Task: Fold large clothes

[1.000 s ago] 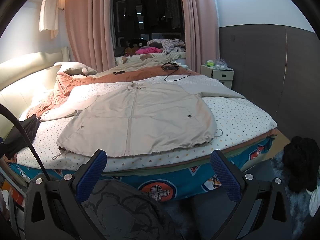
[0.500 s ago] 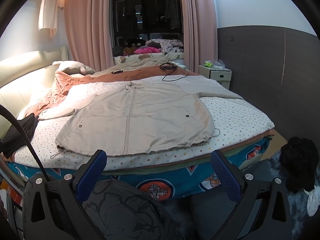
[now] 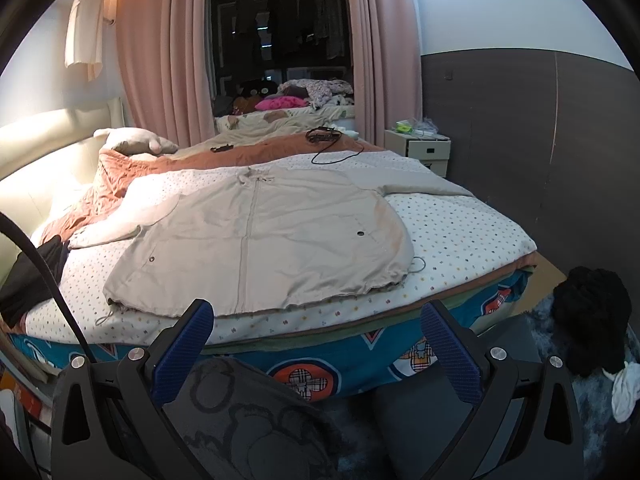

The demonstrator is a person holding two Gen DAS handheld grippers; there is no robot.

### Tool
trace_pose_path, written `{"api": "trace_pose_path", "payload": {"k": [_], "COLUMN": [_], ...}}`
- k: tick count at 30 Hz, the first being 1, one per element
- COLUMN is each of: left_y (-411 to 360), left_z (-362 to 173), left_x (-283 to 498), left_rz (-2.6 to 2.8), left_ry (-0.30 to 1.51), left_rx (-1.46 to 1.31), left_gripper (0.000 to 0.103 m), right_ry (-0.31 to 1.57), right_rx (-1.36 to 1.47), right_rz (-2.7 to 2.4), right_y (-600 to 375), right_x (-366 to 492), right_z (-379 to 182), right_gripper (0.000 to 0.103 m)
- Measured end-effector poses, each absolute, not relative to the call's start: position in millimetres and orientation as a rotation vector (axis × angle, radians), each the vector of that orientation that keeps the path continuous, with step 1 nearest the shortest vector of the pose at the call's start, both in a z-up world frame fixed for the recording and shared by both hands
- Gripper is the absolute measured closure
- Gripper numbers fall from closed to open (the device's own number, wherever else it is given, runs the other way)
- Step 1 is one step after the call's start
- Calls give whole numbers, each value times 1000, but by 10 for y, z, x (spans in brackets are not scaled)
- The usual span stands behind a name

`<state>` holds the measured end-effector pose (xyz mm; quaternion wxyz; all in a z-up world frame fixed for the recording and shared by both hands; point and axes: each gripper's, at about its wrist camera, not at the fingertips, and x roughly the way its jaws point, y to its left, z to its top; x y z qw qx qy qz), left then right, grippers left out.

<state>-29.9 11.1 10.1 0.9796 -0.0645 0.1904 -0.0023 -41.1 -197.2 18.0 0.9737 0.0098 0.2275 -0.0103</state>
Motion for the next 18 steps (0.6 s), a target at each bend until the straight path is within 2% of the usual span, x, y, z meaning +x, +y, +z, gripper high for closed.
{"api": "trace_pose_path", "payload": {"k": [18], "left_y": [150], "left_z": [206], "left_x": [-9], "left_rz": [17], "left_ry": [390], "left_rx": [-96], "left_gripper": [0], "right_ry": [450], "right_rx": [57], "right_rz": [-7], "right_y": [-2071], "right_x": [-96], "right_z": [130], "right_gripper": [0]}}
